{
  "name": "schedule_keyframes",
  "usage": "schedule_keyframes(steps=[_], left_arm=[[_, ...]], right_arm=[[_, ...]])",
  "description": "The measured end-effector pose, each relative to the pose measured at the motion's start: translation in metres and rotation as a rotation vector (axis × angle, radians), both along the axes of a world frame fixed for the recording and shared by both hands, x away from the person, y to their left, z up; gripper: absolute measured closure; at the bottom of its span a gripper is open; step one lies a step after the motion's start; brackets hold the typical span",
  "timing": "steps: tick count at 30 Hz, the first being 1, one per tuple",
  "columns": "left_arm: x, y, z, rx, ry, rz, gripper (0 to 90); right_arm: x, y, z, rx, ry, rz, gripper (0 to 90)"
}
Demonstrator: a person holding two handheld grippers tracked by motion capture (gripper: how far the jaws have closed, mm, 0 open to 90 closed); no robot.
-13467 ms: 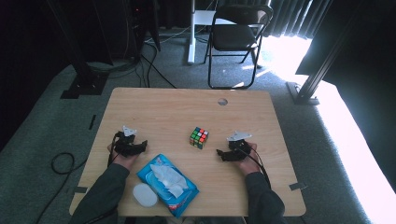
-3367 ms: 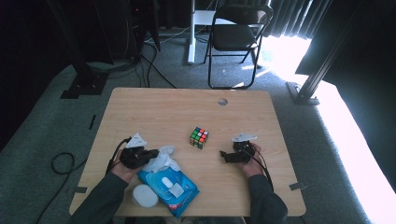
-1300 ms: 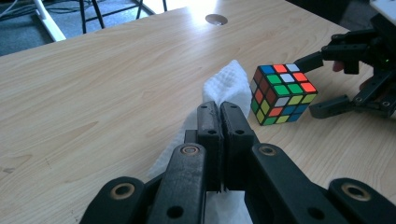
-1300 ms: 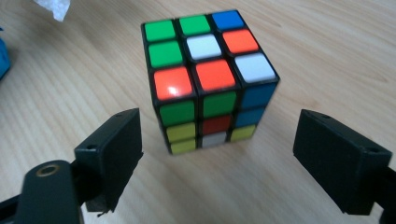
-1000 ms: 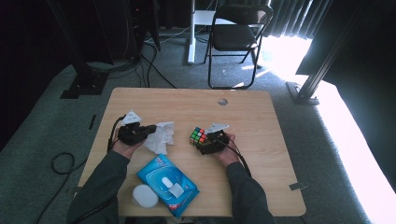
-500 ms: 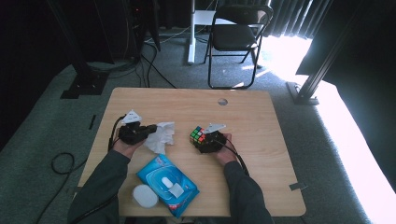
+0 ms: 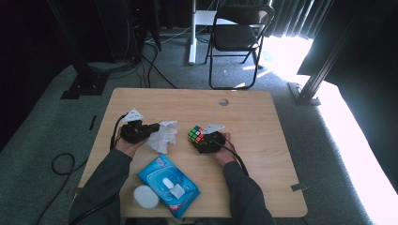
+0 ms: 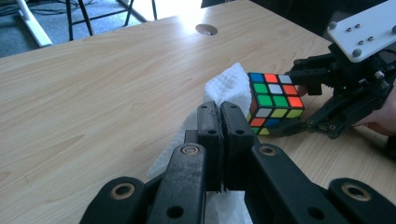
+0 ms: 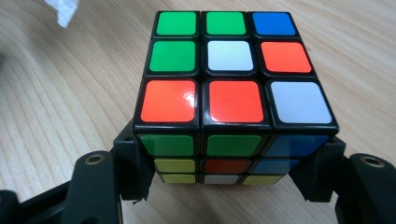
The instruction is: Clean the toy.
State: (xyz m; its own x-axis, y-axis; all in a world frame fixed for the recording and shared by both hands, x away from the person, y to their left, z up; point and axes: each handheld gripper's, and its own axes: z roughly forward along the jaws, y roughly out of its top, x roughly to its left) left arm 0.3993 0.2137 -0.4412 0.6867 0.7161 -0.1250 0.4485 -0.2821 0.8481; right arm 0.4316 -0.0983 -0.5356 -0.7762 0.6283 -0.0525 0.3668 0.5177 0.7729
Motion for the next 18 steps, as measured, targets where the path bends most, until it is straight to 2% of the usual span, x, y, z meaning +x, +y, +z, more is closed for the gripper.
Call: schedule_keyframes(steps=[8,10,13,16,18], left_arm=[[0.003,-0.010,-0.001,0.027,0.016,-0.029,88.0],[0.004,-0.012,-0.001,0.021,0.017,-0.038,88.0],[0.003,-0.016,0.003,-0.012,0.014,-0.060,88.0],[0.002,-0.021,0.009,-0.025,-0.003,-0.078,88.0],[0.003,-0.024,0.011,-0.017,-0.007,-0.081,88.0]], right_arm=[[-0.003,0.013,0.007,-0.005,-0.019,0.032,34.0],[-0.003,0.016,0.009,-0.007,-0.022,0.036,34.1],[-0.002,0.020,0.009,-0.016,-0.020,0.044,34.0],[-0.002,0.024,0.009,-0.021,-0.015,0.048,34.1],[-0.002,0.025,0.009,-0.022,-0.017,0.053,34.1]])
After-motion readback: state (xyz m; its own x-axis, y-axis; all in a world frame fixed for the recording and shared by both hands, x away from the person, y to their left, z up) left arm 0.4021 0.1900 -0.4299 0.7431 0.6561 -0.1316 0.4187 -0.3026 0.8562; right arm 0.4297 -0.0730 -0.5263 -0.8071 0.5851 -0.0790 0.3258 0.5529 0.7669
